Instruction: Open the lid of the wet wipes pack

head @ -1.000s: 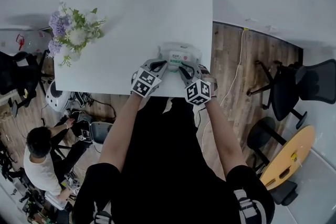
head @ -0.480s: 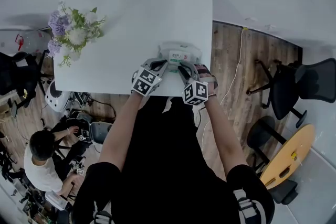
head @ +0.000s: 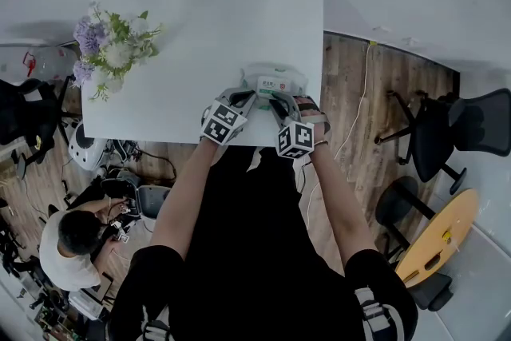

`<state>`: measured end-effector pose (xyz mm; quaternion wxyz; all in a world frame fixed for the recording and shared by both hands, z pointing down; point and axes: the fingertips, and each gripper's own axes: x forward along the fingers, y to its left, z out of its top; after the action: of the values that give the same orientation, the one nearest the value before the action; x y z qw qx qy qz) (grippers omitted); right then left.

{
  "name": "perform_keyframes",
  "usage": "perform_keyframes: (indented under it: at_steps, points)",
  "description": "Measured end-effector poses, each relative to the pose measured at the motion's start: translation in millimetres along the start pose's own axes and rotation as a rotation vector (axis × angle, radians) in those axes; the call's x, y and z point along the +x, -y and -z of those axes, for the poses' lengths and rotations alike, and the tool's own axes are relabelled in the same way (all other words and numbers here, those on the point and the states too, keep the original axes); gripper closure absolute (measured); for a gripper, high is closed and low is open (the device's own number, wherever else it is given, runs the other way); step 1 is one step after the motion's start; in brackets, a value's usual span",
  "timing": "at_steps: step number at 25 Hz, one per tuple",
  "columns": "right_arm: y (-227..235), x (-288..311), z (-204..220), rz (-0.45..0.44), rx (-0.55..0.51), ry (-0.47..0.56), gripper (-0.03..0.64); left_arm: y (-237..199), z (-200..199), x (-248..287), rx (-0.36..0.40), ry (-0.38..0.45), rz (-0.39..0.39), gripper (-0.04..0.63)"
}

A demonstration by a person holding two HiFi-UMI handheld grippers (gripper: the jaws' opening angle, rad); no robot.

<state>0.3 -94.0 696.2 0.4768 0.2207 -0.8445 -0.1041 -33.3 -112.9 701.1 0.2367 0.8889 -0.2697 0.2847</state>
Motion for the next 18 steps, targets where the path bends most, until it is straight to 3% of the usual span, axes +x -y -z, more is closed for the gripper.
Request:
perform_keyframes:
  at_steps: [6,12,18]
  points:
    - [1.1,0.0,-0.2,-0.037,0.053,-0.001,0.534,0.1,-0.3,0.8,0.015,0.000,-0.010,0.574]
    - [0.3,-1.0,0.3,-0.049,0.064,-0.007,0.541,-0.8,0.9,1.4,-0.053,0.016,0.014,0.574]
    - [0.4,-0.7,-1.6,-0.055,0.085,-0.010,0.552,-1.0,1.2,1.7,0.008,0.003,0.013,0.574]
